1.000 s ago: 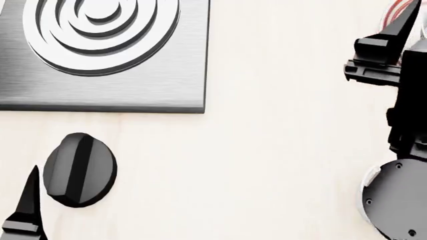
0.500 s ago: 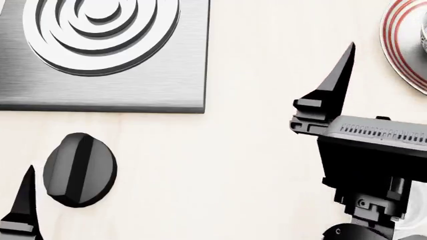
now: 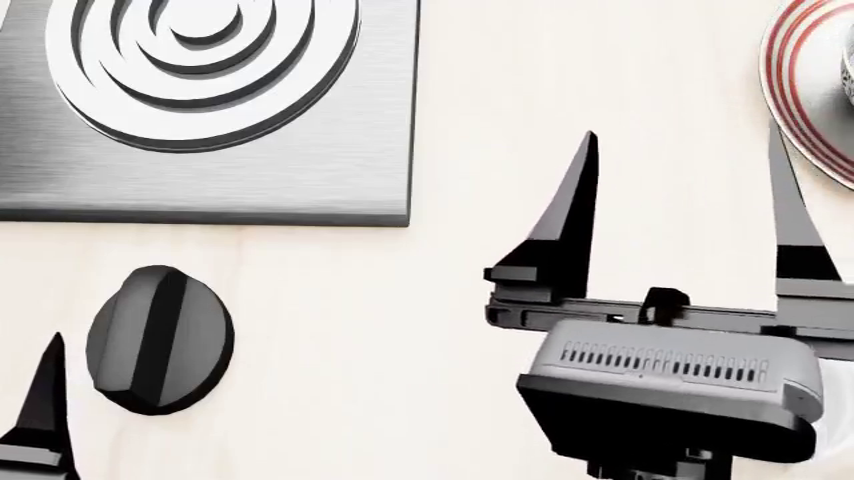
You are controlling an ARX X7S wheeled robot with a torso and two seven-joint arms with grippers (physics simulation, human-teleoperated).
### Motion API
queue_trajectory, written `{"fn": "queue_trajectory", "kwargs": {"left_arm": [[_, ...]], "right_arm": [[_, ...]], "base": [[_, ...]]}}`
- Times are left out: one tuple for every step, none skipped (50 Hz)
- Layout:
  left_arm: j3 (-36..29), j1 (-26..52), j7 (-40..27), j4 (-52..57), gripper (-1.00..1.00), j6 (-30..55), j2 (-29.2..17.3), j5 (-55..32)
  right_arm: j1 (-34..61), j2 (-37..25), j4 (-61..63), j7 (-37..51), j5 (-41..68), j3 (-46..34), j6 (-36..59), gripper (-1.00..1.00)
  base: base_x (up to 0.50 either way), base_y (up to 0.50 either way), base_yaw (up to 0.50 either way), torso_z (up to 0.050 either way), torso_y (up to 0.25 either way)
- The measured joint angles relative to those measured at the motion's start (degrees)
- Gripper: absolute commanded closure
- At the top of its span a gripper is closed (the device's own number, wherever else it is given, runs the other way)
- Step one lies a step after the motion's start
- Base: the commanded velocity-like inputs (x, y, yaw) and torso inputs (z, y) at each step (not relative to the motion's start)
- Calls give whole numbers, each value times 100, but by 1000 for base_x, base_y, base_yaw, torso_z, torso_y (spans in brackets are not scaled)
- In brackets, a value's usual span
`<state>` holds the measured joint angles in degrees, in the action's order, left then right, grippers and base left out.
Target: Pick the akita bowl next to the ramekin and place it on the plate.
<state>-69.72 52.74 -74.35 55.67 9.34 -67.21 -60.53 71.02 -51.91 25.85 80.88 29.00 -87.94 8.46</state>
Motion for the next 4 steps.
{"fn": "queue_trajectory", "kwargs": {"left_arm": [[1,-3,0,1,-100,-5,-4,3],[1,-6,1,2,-100,-9,-8,6],[1,-10,1,3,-100,-14,-11,10],[1,-14,3,4,-100,-20,-16,13]], "right_arm": [[-3,1,32,10,-14,-3,16,-100],[-5,1,63,19,-28,-5,31,-100],[-8,0,95,29,-41,-7,47,-100],[-11,0,128,38,-57,-11,66,-100]], "base": [[0,0,0,0,0],[0,0,0,0,0],[0,0,0,0,0],[0,0,0,0,0]]}}
